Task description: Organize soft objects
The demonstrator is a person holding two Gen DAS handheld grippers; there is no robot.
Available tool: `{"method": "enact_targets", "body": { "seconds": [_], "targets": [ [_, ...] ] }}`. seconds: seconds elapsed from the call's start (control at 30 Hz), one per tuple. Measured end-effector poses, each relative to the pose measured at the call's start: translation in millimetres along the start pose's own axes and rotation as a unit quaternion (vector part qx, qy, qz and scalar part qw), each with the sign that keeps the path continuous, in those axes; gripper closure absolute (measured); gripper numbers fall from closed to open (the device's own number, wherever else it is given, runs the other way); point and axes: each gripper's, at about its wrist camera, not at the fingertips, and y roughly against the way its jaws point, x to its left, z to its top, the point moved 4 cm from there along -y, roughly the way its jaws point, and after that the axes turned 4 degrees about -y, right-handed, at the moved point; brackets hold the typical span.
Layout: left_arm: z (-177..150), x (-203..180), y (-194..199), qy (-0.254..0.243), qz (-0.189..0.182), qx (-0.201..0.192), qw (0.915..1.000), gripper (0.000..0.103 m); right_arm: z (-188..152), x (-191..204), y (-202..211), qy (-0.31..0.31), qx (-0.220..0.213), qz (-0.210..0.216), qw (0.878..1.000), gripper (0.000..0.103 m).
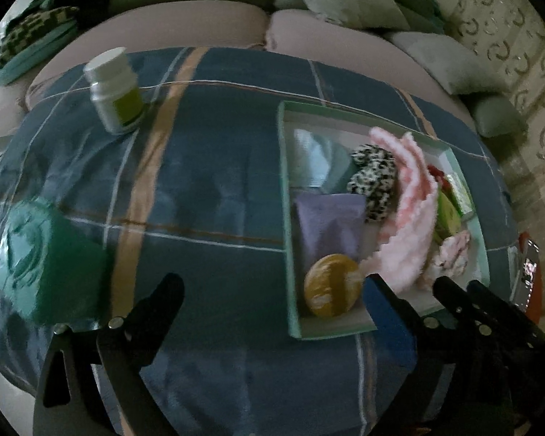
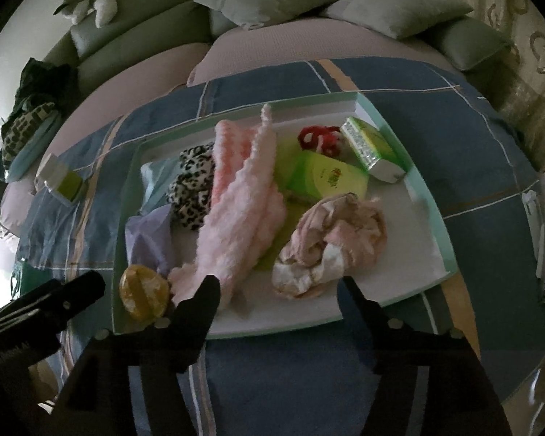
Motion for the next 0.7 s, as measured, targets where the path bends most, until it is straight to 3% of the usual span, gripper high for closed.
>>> {"method": "enact_targets", "body": {
  "seconds": [0.1, 0.23, 0.7],
  "targets": [
    [-3.0, 10.3, 4.0, 0.013, 0.012, -0.011, 0.9998, 0.004, -3.5, 4.4, 4.0, 0.004, -0.006, 0.002, 1.000, 0.026],
    [-7.5, 20.0, 12.8, 0.021, 0.032, -0.028, 0.9989, 0.000, -6.5, 6.1, 8.9, 0.002, -0.018, 0.000, 1.000, 0.001],
    [-27.7, 33.9, 15.1, 0.029, 0.067, -0.004, 0.9973, 0.000, -25.0, 11.6, 14.7, 0.012, -0.010, 0.009, 1.000, 0.000]
  ]
}}
